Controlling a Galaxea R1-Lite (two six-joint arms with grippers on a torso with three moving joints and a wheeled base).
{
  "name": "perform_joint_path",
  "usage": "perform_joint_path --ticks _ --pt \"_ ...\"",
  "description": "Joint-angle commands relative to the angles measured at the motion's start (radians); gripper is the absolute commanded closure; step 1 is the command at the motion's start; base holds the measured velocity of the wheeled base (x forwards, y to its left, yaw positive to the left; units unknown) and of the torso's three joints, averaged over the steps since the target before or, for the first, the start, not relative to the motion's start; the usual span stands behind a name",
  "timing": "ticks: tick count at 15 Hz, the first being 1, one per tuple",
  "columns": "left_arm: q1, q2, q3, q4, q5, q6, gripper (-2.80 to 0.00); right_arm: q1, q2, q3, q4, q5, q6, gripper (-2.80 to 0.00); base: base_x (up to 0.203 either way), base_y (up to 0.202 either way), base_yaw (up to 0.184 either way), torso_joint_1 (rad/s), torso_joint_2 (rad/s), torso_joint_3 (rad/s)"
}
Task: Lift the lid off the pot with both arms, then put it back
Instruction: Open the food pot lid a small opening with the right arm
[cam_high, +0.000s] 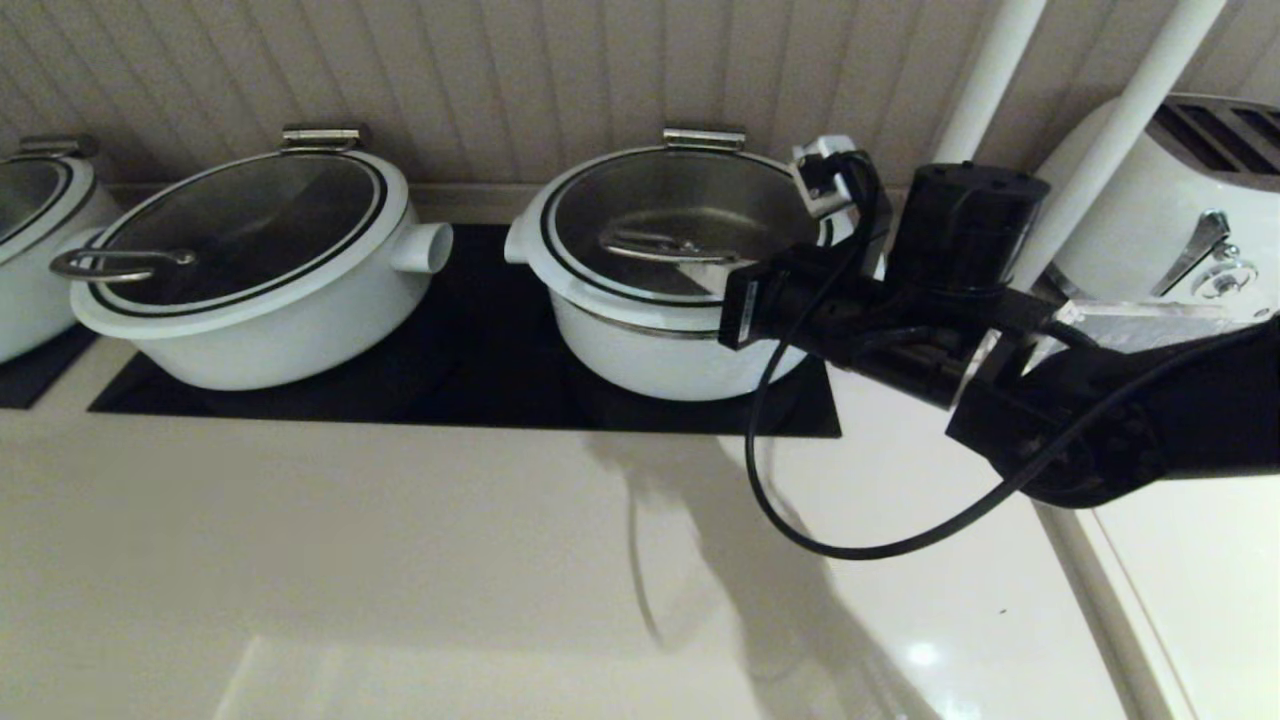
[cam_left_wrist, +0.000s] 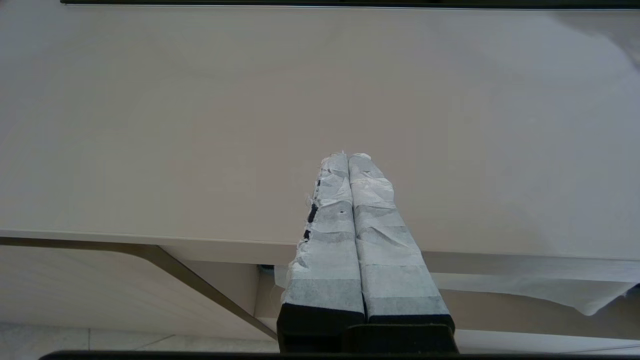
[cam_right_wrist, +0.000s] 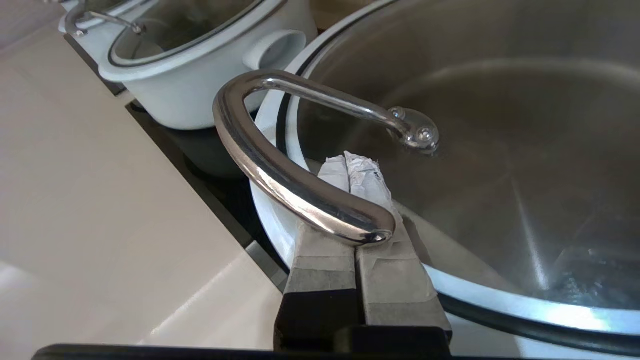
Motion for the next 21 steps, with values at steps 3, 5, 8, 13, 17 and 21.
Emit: perform_joint_path --ticks 3,5,8,13,17,21 --pt "0.000 0.000 0.000 -0.001 0.000 0.000 0.00 -0.010 -0.001 -0.020 -0.006 0.001 0.001 0.00 0.000 0.000 0.000 0.000 0.00 0.000" --pt "0.000 0.000 0.000 -0.001 0.001 0.000 0.00 -0.030 -0.001 -0.020 -0.006 0.002 0.001 0.00 0.000 0.000 0.000 0.000 0.00 0.000" --pt "0.000 0.000 0.000 -0.001 0.001 0.000 0.00 -0.049 -0.002 -0.027 -0.006 0.003 0.001 0.00 0.000 0.000 0.000 0.000 0.00 0.000" --pt "0.000 0.000 0.000 -0.001 0.000 0.000 0.00 -0.050 0.002 -0.044 -0.006 0.003 0.001 0.00 0.000 0.000 0.000 0.000 0.00 0.000" --pt "0.000 0.000 0.000 -0.001 0.001 0.000 0.00 -0.050 -0.003 -0.060 -0.006 0.004 0.001 0.00 0.000 0.000 0.000 0.000 0.00 0.000" --pt "0.000 0.000 0.000 -0.001 0.001 0.000 0.00 -0.039 -0.063 -0.061 0.032 0.015 0.001 0.00 0.000 0.000 0.000 0.000 0.00 0.000"
